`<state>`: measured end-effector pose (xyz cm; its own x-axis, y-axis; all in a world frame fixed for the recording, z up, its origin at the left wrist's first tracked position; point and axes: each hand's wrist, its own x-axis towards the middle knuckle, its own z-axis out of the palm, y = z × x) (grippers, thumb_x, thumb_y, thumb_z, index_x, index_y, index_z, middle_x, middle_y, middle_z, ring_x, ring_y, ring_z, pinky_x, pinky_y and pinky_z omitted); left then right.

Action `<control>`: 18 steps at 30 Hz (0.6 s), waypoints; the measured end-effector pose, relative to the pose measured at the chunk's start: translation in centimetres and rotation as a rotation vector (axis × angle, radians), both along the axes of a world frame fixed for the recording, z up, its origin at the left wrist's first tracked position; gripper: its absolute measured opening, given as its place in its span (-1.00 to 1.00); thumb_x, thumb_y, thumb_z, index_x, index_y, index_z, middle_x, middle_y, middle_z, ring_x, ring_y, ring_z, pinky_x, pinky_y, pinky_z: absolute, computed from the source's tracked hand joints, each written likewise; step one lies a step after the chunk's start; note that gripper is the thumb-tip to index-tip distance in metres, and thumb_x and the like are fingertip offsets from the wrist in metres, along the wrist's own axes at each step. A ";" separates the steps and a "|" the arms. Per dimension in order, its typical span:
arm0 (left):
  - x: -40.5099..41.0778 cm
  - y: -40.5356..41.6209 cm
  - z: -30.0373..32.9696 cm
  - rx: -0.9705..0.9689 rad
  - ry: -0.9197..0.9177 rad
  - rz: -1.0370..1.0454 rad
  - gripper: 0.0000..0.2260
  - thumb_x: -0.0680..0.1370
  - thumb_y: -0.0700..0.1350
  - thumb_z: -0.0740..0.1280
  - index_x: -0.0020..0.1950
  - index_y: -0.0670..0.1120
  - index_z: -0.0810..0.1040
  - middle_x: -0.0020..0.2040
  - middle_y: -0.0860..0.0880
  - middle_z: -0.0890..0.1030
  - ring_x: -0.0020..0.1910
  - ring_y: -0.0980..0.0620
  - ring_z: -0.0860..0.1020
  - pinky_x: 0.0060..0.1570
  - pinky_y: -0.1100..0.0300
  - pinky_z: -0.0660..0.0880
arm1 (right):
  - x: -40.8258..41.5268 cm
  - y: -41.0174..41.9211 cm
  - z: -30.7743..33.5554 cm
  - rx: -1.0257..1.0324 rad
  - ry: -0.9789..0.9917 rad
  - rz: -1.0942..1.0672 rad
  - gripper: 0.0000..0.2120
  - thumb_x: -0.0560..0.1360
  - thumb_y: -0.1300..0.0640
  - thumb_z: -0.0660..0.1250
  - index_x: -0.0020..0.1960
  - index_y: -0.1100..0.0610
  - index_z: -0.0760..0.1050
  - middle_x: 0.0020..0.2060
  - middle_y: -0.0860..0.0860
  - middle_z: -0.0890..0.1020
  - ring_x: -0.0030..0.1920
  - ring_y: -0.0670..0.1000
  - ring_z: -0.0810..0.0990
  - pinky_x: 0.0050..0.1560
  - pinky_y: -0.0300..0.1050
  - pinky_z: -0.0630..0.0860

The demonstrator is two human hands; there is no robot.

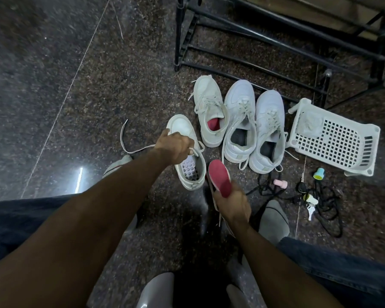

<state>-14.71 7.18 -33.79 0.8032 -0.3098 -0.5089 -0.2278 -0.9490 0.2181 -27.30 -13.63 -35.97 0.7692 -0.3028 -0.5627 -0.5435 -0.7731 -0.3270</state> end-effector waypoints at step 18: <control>-1.1 -0.6 0.1 -0.155 0.079 0.456 -0.78 0.51 0.05 0.36 0.15 0.10 0.60 0.19 -0.01 0.61 0.21 -0.08 0.53 0.22 0.04 0.36 | 1.3 2.5 8.6 -0.206 -0.122 0.695 -0.61 0.52 -0.12 0.20 0.25 0.07 0.42 0.11 0.08 0.55 0.00 0.20 0.60 -0.05 -0.01 0.47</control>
<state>-15.76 6.54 -33.73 0.8357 -0.0119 -0.5491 0.2267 -0.9031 0.3647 -26.03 -11.17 -27.37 0.8757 0.1873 -0.4450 0.1255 -0.9783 -0.1648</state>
